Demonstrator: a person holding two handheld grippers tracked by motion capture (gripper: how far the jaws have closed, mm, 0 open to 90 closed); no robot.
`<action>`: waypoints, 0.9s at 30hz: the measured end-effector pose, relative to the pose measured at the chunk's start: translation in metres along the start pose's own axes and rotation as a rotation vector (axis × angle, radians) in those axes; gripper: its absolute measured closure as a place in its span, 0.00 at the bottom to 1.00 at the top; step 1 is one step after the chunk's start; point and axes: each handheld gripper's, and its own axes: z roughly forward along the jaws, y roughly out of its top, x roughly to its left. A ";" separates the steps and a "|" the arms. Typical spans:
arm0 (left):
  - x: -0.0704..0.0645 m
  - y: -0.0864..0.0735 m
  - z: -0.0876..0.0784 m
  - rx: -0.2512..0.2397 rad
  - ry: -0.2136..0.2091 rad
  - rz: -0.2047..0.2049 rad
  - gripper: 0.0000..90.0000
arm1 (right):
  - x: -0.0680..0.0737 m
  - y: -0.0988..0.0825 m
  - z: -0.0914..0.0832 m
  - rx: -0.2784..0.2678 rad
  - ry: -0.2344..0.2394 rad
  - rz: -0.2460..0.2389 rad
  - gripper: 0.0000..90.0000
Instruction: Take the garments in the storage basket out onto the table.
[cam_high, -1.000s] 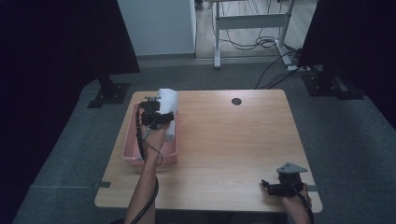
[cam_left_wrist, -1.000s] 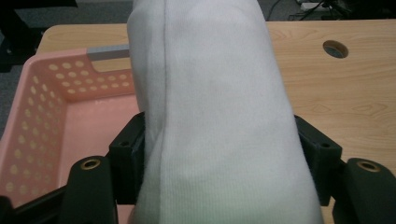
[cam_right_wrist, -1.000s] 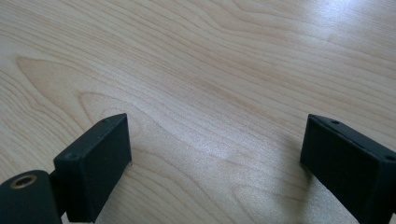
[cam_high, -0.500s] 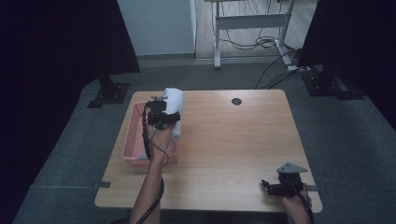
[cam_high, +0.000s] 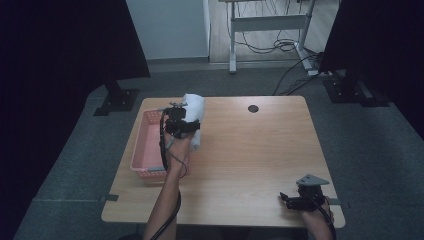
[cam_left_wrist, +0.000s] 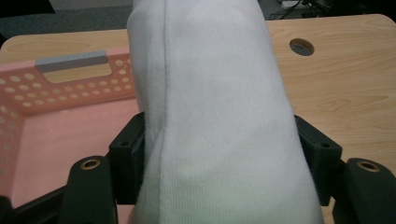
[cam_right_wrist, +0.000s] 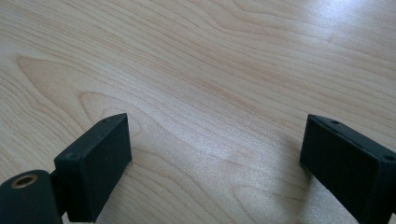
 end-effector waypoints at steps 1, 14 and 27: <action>-0.001 0.000 0.001 0.000 -0.001 0.000 0.36 | 0.000 0.000 0.000 0.000 0.000 0.000 0.09; -0.020 -0.001 0.011 0.002 -0.018 0.023 0.36 | 0.000 0.000 0.000 0.000 0.000 0.000 0.09; -0.039 -0.004 0.023 0.011 -0.040 0.045 0.36 | 0.000 0.000 0.000 -0.002 0.001 -0.001 0.09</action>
